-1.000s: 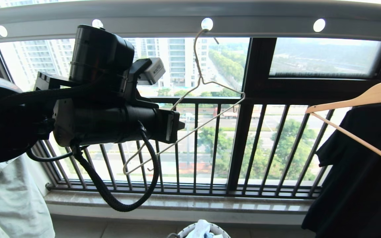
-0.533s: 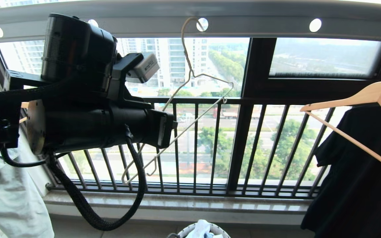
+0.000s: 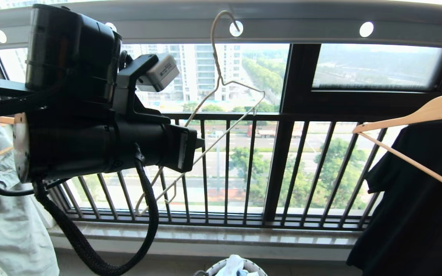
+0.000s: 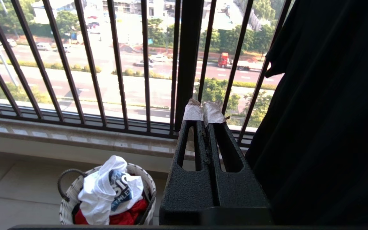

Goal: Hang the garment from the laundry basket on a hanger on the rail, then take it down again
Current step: Pick up the clothes rack on the clothesline

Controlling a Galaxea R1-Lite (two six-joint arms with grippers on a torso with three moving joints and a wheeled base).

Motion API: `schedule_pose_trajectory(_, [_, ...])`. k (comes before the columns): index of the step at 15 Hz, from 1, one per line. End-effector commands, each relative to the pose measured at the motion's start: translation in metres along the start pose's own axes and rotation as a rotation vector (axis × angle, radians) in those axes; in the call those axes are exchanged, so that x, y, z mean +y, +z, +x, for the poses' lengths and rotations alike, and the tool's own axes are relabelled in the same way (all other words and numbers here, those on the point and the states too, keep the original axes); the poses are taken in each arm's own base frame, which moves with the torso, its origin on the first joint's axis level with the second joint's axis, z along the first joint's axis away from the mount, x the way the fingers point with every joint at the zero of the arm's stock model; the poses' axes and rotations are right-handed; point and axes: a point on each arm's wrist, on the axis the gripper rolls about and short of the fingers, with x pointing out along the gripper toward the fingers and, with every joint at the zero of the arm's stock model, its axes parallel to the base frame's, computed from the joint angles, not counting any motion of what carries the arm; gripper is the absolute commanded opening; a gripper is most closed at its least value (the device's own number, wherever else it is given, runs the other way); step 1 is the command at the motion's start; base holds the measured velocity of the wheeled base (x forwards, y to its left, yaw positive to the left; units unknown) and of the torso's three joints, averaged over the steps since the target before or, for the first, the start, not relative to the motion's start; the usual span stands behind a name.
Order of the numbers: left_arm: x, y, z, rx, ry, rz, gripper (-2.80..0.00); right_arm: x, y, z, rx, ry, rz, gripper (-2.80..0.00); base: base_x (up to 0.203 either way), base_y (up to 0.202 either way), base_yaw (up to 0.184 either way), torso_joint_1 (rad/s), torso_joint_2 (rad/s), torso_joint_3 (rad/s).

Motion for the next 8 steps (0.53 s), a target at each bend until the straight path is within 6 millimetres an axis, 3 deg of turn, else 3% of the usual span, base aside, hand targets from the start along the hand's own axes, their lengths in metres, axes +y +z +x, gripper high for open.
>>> schedule_pose_trajectory(1, [0.000,0.001,-0.009,-0.016,-0.001,-0.001,-2.80,0.000,0.000,0.000,0.001,0.001,0.000,-2.80,0.000,0.000,0.000,0.000,0.00,0.000])
schedule_pose_trajectory(8, [0.003,0.001,-0.041,-0.066,0.010,0.008,-2.80,0.000,0.000,0.000,0.000,0.001,-0.001,-2.80,0.000,0.000,0.000,0.000,0.00,0.000])
